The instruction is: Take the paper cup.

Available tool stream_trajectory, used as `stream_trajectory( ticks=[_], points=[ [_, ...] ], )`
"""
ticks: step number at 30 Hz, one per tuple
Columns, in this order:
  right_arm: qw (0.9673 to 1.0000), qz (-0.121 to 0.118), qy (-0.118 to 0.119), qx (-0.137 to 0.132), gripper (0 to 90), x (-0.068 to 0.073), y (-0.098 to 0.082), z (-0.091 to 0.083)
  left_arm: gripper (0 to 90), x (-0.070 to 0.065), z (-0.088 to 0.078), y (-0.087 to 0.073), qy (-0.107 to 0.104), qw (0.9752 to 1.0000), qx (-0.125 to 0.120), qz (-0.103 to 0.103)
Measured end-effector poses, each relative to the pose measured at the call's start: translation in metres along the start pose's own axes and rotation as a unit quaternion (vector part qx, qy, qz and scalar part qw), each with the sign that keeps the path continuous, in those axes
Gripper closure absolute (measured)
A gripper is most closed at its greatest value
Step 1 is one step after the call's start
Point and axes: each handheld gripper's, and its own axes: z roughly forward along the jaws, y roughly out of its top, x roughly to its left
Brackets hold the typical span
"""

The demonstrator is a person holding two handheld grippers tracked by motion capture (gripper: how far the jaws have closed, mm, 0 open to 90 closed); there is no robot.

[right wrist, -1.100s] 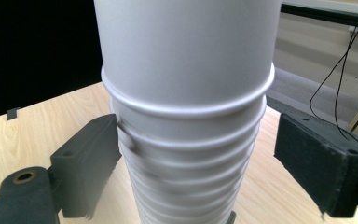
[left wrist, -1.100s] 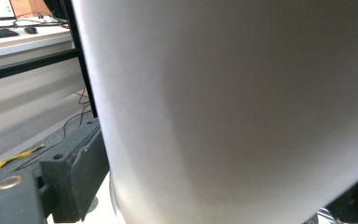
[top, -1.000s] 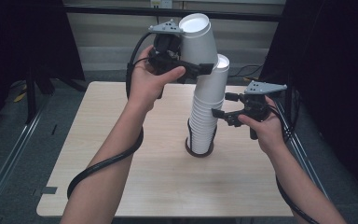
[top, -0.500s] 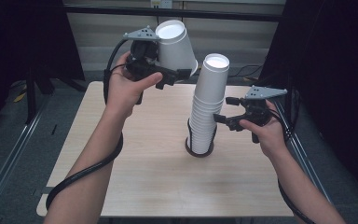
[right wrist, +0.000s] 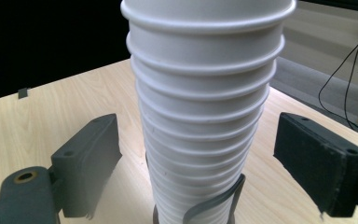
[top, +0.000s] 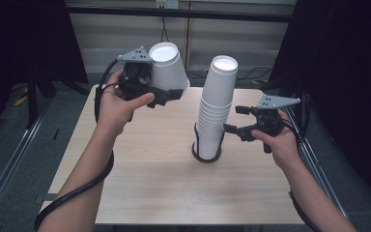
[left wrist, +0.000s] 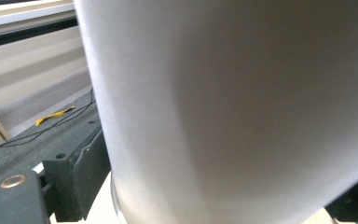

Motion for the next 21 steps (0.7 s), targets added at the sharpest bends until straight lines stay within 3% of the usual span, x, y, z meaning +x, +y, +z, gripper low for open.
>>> stream_trajectory(
  ticks=[15, 20, 21],
  points=[
    [0.9999, -0.004, 0.013, 0.005, 13.8, 0.007, -0.010, 0.000, 11.6, 0.004, -0.005, -0.044, 0.006, 0.9995, 0.031, -0.007],
    [0.9998, -0.004, 0.018, 0.008, 13.8, 0.010, -0.017, 0.001, 12.1, 0.004, -0.004, -0.057, 0.009, 0.9984, 0.056, 0.000],
    [0.9997, -0.003, 0.021, 0.009, 13.8, 0.010, -0.018, 0.001, 12.1, 0.002, -0.003, -0.061, 0.009, 0.9974, 0.071, 0.007]
  ],
)
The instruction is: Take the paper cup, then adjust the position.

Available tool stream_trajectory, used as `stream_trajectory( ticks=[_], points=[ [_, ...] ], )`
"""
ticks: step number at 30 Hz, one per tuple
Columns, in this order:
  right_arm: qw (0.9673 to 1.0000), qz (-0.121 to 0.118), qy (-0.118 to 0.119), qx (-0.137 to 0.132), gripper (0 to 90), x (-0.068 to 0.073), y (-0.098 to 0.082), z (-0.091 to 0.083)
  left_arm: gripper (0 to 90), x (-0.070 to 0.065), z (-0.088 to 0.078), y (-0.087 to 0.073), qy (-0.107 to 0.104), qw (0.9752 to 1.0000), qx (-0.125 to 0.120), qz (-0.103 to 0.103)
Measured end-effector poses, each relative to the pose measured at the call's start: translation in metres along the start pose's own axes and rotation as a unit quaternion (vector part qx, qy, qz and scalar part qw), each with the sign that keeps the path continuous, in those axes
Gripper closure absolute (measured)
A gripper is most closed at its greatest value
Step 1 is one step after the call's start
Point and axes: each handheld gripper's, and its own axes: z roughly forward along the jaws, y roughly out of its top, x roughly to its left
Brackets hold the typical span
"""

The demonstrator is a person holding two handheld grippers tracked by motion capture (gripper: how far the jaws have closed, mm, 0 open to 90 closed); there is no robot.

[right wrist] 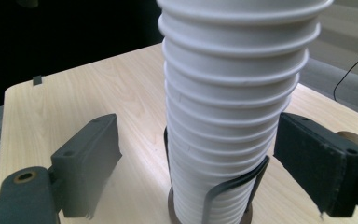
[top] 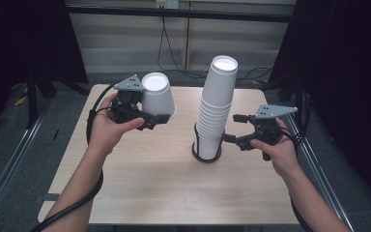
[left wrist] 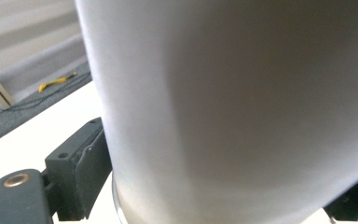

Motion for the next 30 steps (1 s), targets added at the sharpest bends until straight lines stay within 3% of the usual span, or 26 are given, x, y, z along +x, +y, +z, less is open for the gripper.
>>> stream_trajectory(
  ticks=[11, 17, 28, 30],
  points=[
    [0.9999, -0.002, 0.008, 0.006, 14.0, 0.003, -0.009, 0.000, 12.2, -0.005, 0.004, -0.015, -0.001, 0.9990, 0.045, 0.008],
    [0.9997, -0.005, 0.018, 0.016, 14.3, 0.006, -0.014, 0.003, 12.3, -0.009, 0.009, -0.024, -0.009, 0.9968, 0.077, 0.020],
    [0.9992, -0.005, 0.029, 0.027, 14.2, 0.007, -0.025, 0.007, 12.8, -0.012, 0.016, -0.038, -0.015, 0.9934, 0.111, 0.025],
    [0.9990, -0.005, 0.032, 0.032, 14.3, 0.008, -0.027, 0.008, 12.8, -0.012, 0.016, -0.040, -0.018, 0.9917, 0.122, 0.035]
  ],
)
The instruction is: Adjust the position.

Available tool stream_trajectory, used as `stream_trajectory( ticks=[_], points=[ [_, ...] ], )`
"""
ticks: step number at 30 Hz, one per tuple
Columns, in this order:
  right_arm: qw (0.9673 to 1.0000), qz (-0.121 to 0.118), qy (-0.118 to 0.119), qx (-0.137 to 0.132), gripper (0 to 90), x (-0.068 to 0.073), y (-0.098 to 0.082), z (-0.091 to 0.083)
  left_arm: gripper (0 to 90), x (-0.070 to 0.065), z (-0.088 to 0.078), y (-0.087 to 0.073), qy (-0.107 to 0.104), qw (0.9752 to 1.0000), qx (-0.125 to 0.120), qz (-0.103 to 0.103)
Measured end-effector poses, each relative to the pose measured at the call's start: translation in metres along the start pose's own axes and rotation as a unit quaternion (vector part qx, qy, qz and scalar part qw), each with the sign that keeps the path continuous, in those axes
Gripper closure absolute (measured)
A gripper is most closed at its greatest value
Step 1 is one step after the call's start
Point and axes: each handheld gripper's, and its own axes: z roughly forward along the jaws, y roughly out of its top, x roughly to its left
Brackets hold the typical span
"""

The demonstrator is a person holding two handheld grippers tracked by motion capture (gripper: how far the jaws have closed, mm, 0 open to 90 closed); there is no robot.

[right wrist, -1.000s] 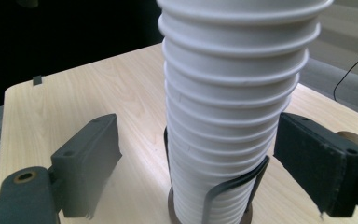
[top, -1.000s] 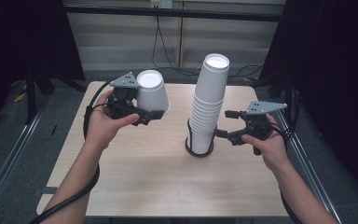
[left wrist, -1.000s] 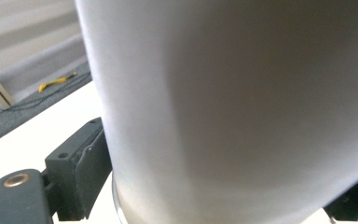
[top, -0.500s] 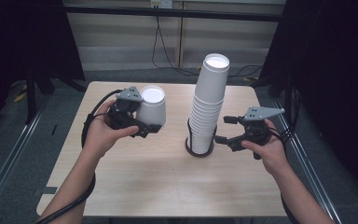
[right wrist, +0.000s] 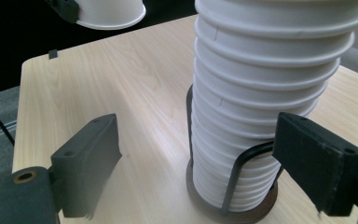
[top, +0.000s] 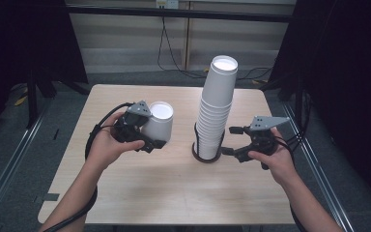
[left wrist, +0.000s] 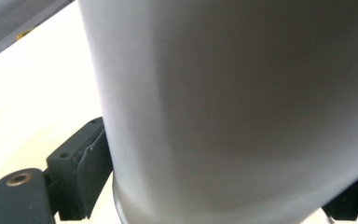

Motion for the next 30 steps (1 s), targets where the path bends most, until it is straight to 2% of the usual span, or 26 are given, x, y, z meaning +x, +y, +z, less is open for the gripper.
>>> stream_trajectory(
  ticks=[4, 5, 13, 15, 18, 19, 21, 22, 30],
  points=[
    [1.0000, -0.004, 0.005, 0.004, 14.4, 0.002, -0.002, 0.000, 12.8, -0.004, 0.006, -0.005, -0.003, 0.9999, 0.016, 0.001],
    [1.0000, -0.005, 0.005, 0.005, 14.4, 0.003, -0.002, 0.000, 12.8, -0.003, 0.007, -0.006, -0.006, 0.9995, 0.027, 0.011],
    [0.9997, -0.011, 0.013, 0.016, 14.4, 0.007, -0.007, 0.001, 12.8, -0.010, 0.019, -0.013, -0.009, 0.9975, 0.065, 0.026],
    [0.9996, -0.013, 0.016, 0.019, 14.4, 0.008, -0.008, 0.002, 12.8, -0.012, 0.021, -0.013, -0.010, 0.9971, 0.070, 0.030],
    [0.9994, -0.014, 0.022, 0.022, 14.4, 0.008, -0.009, 0.003, 12.9, -0.014, 0.024, -0.014, -0.011, 0.9972, 0.070, 0.023],
    [0.9992, -0.017, 0.023, 0.027, 14.4, 0.009, -0.011, 0.005, 12.9, -0.016, 0.026, -0.014, -0.011, 0.9956, 0.085, 0.036],
    [0.9990, -0.017, 0.027, 0.032, 14.4, 0.010, -0.012, 0.006, 13.0, -0.020, 0.029, -0.013, -0.014, 0.9947, 0.095, 0.037],
    [0.9989, -0.018, 0.029, 0.034, 14.4, 0.010, -0.013, 0.007, 13.0, -0.021, 0.030, -0.013, -0.012, 0.9935, 0.103, 0.048],
    [0.9970, -0.031, 0.043, 0.056, 14.4, 0.014, -0.016, 0.012, 13.0, -0.032, 0.039, -0.012, -0.014, 0.9895, 0.129, 0.063]
  ],
)
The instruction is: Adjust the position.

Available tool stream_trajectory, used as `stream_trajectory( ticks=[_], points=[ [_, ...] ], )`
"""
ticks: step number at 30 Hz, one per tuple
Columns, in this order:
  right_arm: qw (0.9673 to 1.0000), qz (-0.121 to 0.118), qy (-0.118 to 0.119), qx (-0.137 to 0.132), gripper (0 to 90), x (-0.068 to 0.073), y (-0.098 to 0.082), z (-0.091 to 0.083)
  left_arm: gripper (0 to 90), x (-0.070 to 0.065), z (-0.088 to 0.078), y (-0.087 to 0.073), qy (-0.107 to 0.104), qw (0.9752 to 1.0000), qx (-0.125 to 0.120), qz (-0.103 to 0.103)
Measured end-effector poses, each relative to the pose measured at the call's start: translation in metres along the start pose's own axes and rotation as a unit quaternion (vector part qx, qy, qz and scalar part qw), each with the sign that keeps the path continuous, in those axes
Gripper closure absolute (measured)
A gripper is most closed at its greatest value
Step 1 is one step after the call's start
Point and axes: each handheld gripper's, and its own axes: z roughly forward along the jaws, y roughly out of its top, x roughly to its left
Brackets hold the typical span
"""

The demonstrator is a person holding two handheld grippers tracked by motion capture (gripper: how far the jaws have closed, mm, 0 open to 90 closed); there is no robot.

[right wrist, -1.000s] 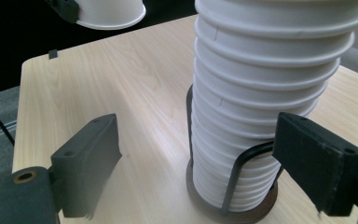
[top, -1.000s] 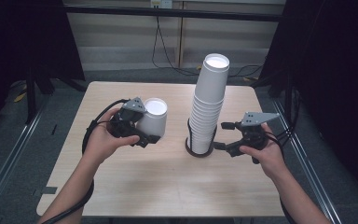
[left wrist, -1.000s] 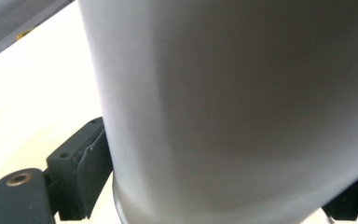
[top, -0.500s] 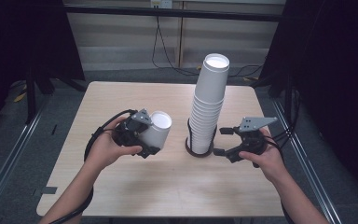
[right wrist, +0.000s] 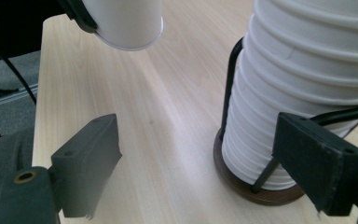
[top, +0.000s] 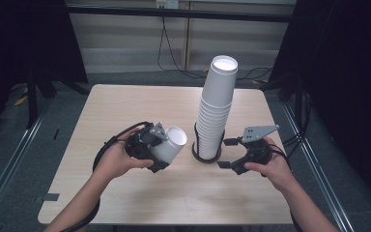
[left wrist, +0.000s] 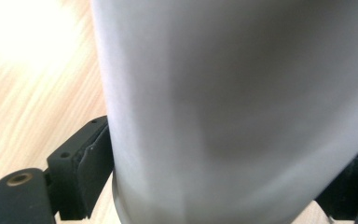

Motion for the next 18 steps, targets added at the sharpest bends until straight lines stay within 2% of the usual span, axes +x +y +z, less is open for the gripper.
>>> stream_trajectory(
  ticks=[6, 10, 17, 18],
  points=[
    [0.9998, -0.007, 0.011, 0.011, 14.4, 0.005, 0.000, 0.004, 13.0, -0.004, 0.006, 0.001, -0.002, 0.9998, 0.021, 0.005],
    [0.9997, -0.011, 0.017, 0.014, 14.4, 0.007, 0.001, 0.009, 13.1, -0.007, 0.011, 0.003, -0.006, 0.9988, 0.047, 0.015],
    [0.9994, -0.013, 0.031, 0.012, 14.4, 0.012, 0.003, 0.016, 13.1, -0.012, 0.016, 0.009, -0.013, 0.9981, 0.055, 0.024],
    [0.9992, -0.016, 0.033, 0.014, 14.4, 0.014, 0.003, 0.018, 13.1, -0.013, 0.018, 0.011, -0.016, 0.9976, 0.061, 0.030]
  ],
)
